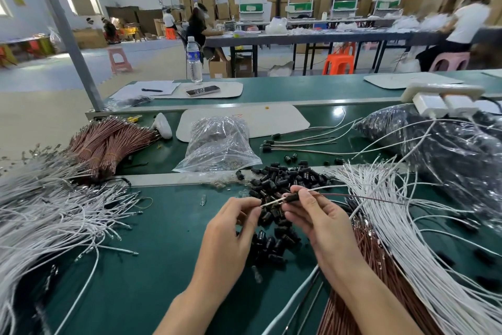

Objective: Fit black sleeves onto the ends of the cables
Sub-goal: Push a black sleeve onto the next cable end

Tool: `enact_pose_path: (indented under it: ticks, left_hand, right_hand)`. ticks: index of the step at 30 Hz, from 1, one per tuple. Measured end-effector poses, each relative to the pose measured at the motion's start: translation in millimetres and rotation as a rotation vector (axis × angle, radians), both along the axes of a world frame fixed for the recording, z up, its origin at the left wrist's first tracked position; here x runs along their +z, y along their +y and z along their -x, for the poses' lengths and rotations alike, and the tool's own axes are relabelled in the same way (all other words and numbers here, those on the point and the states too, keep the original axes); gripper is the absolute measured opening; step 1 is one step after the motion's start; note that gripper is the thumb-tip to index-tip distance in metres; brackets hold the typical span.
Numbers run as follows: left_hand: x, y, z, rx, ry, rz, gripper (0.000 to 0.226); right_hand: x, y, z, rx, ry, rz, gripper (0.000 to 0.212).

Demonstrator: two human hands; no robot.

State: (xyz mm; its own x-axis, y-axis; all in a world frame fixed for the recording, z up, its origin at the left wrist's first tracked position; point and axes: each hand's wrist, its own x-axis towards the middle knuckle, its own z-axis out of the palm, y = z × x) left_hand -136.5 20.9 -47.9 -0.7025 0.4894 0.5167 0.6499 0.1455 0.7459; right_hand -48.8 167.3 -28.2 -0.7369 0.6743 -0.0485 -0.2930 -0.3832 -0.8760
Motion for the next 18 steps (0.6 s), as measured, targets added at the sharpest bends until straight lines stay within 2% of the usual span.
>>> enact_pose_path:
  ticks: [8,18]
  left_hand:
    - [-1.1,0.0,3.8,-0.025,-0.117,-0.035,0.013]
    - [-0.8,1.2,1.5,-0.05,-0.113,-0.015,0.011]
  right_hand:
    - [-2.0,1.0,0.0,0.059,0.039,0.074,0.021]
    - [-2.9,-5.7,0.9,0.203,-0.005,0.05,0.025]
